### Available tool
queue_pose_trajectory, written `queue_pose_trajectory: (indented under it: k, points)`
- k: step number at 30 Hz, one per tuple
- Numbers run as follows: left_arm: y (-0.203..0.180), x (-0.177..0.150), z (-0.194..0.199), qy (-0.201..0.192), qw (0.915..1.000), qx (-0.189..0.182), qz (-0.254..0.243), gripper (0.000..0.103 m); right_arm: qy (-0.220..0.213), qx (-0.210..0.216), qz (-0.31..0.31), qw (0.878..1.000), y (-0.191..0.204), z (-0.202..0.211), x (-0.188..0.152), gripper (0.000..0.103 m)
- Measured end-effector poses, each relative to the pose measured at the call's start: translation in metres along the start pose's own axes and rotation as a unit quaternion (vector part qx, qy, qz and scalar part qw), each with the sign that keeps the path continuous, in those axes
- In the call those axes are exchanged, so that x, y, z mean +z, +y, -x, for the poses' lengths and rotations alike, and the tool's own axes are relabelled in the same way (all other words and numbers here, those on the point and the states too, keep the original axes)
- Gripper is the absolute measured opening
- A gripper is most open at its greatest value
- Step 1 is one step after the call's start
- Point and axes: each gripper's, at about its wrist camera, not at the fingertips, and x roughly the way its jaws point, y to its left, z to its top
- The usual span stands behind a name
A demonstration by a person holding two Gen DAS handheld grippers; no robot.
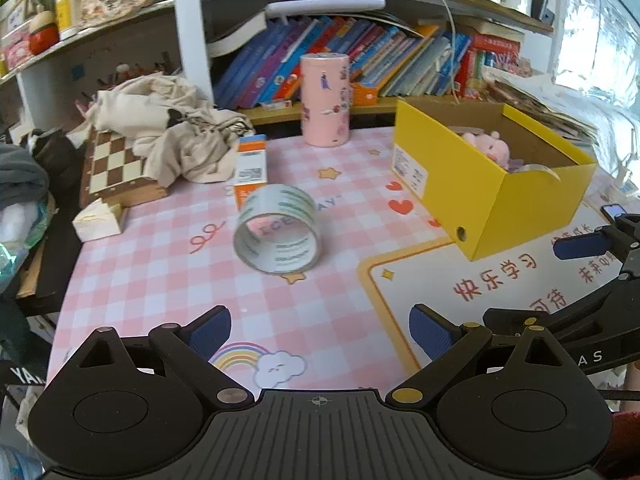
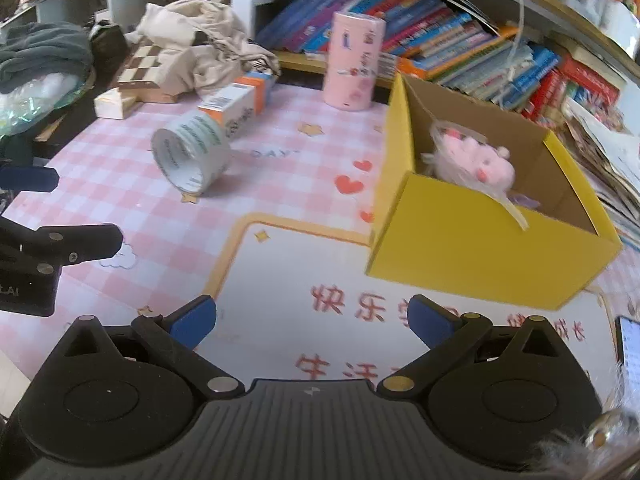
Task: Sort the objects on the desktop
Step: 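Move both open tools toward the tape roll and the usmile box, then close the left tool on the clear tape roll while the right tool grasps the usmile box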
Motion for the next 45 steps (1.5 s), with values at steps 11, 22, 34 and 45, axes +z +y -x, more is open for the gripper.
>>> queue_pose_trajectory:
  k: [11, 22, 34, 45]
  points:
    - [0.027, -0.003, 0.005, -0.007, 0.9995, 0.018, 0.026, 0.098, -0.01, 0.023, 0.037, 0.999, 0.028, -0.007, 0.016, 0.103]
    - [0.028, -0.002, -0.003, -0.001, 0.9994, 0.007, 0.033, 0.098, -0.006, 0.024, 0.049, 0.998, 0.032, -0.009, 0.022, 0.102]
    - [0.041, 0.008, -0.018, 0.0, 0.9969, 0.042, 0.067, 0.098, -0.006, 0.047, 0.071, 0.996, 0.029, -0.041, 0.048, 0.101]
    - [0.045, 0.022, -0.054, 0.01, 0.9943, 0.042, 0.098, 0.098, -0.028, 0.03, 0.071, 0.997, 0.01, -0.057, 0.082, 0.1]
